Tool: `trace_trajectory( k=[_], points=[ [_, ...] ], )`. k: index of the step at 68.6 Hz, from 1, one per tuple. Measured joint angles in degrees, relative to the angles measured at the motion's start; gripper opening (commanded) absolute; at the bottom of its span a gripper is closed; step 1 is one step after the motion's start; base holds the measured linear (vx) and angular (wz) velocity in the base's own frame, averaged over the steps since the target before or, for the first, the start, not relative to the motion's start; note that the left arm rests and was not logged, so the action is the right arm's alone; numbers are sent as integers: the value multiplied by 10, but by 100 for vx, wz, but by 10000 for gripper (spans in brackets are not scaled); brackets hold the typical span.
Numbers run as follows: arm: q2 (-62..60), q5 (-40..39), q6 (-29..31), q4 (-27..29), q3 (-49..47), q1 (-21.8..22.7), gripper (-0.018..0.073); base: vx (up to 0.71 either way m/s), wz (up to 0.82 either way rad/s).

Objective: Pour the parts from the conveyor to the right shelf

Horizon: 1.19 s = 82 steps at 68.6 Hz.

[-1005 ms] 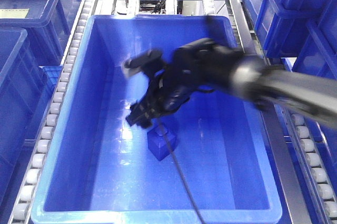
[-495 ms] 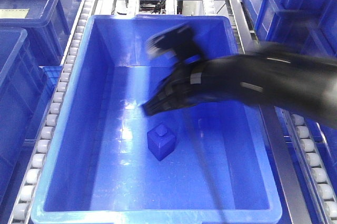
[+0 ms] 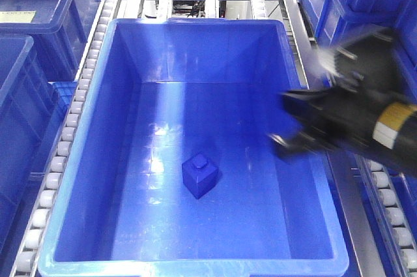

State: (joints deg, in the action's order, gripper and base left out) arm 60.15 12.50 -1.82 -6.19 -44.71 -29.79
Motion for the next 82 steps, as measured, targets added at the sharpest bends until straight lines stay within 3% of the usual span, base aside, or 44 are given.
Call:
trace_trajectory(
  k=[36,45,55,82],
  points=[
    [-63,9,-3,-20,7,0,-10,0,0],
    [-84,-38,-5,-18,37,6,-10,0,0],
    [-127,-116,-8,-5,123,60,-10,0,0],
    [-368,-120,-10,-2,310,235,-10,0,0]
  ],
)
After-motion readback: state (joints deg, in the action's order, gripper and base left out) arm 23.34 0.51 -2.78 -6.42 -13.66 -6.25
